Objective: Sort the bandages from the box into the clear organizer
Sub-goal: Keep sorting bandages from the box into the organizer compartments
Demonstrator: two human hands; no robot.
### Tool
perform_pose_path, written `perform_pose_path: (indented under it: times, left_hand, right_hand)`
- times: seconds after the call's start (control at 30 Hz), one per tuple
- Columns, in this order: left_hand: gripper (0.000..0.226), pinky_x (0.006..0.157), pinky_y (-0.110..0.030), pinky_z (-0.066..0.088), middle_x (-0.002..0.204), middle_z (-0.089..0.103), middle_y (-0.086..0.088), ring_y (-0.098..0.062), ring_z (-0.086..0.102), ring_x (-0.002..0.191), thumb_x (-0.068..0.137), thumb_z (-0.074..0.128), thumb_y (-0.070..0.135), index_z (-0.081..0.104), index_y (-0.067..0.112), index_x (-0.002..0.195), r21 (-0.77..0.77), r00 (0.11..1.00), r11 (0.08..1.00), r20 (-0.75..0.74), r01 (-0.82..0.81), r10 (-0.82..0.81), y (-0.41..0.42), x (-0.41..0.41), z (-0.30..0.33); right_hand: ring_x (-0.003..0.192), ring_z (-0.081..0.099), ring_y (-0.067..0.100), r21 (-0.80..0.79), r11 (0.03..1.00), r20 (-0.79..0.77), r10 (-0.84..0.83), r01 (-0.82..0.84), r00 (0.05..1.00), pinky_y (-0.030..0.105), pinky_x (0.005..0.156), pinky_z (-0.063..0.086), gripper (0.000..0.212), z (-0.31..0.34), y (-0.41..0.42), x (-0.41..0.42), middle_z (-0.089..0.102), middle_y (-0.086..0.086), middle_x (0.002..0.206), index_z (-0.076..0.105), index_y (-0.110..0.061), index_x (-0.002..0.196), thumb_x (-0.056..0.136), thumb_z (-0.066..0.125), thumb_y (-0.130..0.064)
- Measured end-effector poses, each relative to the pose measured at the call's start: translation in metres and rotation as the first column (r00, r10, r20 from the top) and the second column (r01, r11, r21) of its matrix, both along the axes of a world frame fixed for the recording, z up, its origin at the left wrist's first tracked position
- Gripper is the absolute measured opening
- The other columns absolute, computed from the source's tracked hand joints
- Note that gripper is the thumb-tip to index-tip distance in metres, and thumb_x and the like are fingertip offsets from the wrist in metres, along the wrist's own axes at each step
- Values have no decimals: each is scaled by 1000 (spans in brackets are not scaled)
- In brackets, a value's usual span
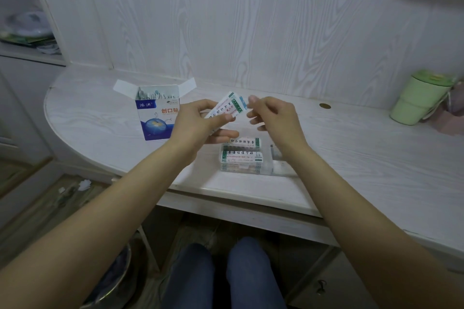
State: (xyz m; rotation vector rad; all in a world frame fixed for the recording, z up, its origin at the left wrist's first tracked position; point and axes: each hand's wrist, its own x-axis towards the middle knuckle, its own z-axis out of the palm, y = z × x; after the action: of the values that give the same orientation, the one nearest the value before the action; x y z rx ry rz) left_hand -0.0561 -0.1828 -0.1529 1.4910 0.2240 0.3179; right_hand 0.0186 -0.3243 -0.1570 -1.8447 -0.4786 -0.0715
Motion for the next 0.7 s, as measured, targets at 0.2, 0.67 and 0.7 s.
perform_pose_path:
  times: [0.2,0.67,0.7]
  left_hand:
    - [15,66,-29,60,89,72,-11,-25,72,74,86,66,14,66,8,100,-12,996,996,4,88,-88,-8,1,0]
    - [20,69,-22,58,91,63,4,-15,70,77,89,61,1,60,18,80,-145,951,952,118,-269,287,6,3,-2]
    - [19,69,-22,57,93,63,3,-17,71,79,89,61,1,60,18,81,-139,953,954,114,-265,281,6,3,-2]
  right_hand:
    - [59,66,8,220,973,-182,115,-73,976,15,58,50,16,3,1,-6,71,6,73,69,-3,92,78,75,-7]
    - [86,68,22,131,986,-132,-89,107,987,17,70,55,12,-15,-8,16,70,16,90,73,-12,87,80,72,-3]
    - [83,68,21,80,989,-117,-117,127,986,16,68,55,9,-17,-7,17,69,17,91,72,-11,85,80,72,-3]
